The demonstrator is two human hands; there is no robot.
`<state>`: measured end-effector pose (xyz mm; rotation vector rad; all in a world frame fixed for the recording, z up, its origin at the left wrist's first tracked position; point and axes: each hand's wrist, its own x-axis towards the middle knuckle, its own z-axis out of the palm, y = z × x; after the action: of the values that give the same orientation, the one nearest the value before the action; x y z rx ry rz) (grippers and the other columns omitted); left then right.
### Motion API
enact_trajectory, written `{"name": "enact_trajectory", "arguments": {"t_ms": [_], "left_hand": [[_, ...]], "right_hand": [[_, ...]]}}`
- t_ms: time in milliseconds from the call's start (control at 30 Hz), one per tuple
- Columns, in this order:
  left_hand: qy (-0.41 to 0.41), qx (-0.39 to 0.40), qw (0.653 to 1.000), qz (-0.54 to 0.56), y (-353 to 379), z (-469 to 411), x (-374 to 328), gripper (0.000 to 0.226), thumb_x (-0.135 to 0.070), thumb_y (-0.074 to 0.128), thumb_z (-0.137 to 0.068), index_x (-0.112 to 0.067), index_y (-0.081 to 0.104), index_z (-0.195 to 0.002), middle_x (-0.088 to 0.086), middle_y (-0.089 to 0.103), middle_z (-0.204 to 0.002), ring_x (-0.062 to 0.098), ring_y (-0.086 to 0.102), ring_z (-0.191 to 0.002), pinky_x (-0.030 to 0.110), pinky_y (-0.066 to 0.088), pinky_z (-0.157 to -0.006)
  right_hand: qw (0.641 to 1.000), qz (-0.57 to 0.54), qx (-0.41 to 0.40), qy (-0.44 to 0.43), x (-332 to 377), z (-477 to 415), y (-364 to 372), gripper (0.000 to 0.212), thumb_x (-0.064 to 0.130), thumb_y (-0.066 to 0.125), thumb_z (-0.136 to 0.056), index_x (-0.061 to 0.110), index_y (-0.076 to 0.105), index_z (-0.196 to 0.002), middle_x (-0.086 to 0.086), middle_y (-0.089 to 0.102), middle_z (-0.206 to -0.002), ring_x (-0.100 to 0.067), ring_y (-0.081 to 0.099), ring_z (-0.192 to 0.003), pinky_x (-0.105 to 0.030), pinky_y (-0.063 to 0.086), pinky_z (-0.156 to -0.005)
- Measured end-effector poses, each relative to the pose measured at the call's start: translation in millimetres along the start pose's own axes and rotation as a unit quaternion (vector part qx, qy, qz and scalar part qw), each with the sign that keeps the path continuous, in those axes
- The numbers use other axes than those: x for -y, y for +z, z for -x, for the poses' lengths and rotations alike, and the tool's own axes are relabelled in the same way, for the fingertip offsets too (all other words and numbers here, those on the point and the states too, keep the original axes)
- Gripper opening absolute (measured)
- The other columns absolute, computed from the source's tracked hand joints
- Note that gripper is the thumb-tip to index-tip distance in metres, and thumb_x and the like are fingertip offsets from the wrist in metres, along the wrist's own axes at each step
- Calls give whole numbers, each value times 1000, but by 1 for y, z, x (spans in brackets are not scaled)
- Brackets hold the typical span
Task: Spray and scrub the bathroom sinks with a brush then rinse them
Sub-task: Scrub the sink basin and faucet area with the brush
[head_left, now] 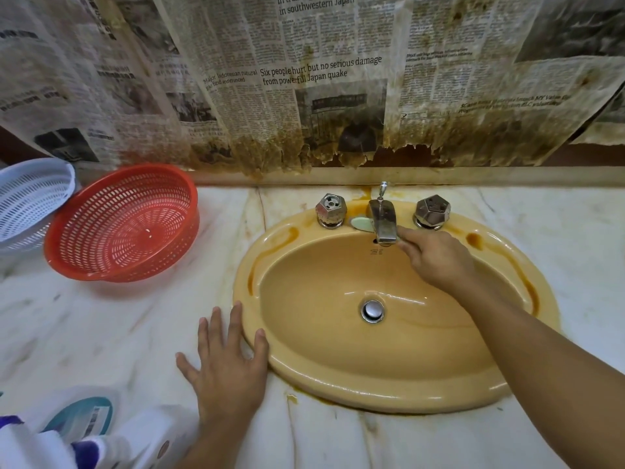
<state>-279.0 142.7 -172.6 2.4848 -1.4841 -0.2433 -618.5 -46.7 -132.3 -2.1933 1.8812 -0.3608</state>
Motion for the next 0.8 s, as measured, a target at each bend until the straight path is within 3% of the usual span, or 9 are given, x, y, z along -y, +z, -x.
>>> {"name": "enact_trajectory", "arguments": {"t_ms": [133,200,333,433,533,667,800], "left_hand": [[-4,0,1000,4,0,0,-1,73,-71,17,-91,-47,21,-160,-8,21,-170,14,9,-158,65,6,-120],[-3,2,1000,3,-1,1,-1,74,-70,16,-91,-47,19,-161,-8,20,-170,14,8,-158,65,5,-121],[-3,7,1000,1,-1,0,-1,74,-70,16,-91,-47,15,-161,-8,17,-170,13,4,-158,65,4,-121],[-1,3,1000,1,-2,1,-3,74,-70,15,-91,-47,15,-161,-7,18,-170,14,5,-158,65,5,-121],[-3,3,1000,2,-1,1,-2,73,-69,16,-91,-48,15,-161,-7,19,-170,15,6,-158,65,5,-121],[-6,-1,1000,4,0,1,-3,72,-67,19,-92,-47,19,-161,-6,21,-170,15,9,-158,66,5,-120],[-5,0,1000,6,-1,2,-3,71,-66,21,-92,-47,20,-161,-6,21,-170,15,9,-158,65,5,-121]], "right_hand": [[998,-37,25,32,-17,6,-15,39,47,50,-102,59,50,-140,3,73,-110,-17,58,-81,-28,36,-56],[997,-47,43,48,-21,4,-23,37,45,53,-102,58,52,-137,0,71,-103,-15,55,-76,-29,38,-57],[999,-19,27,27,-8,-7,-14,37,47,51,-103,55,51,-139,-2,71,-122,-29,64,-104,-35,50,-73],[999,6,-31,-43,-10,-2,-2,40,39,52,-103,51,52,-141,2,71,-99,-29,64,-94,-39,54,-68],[981,36,-146,-119,-40,21,7,44,17,63,-99,34,61,-140,2,56,-75,-24,49,-74,-35,44,-51],[942,89,-267,-181,-63,37,15,52,-5,65,-92,22,65,-137,-1,53,-70,-25,36,-68,-31,31,-53],[931,74,-282,-221,-42,25,25,59,-12,61,-90,20,63,-139,-3,49,-68,-24,34,-64,-36,35,-52]]}}
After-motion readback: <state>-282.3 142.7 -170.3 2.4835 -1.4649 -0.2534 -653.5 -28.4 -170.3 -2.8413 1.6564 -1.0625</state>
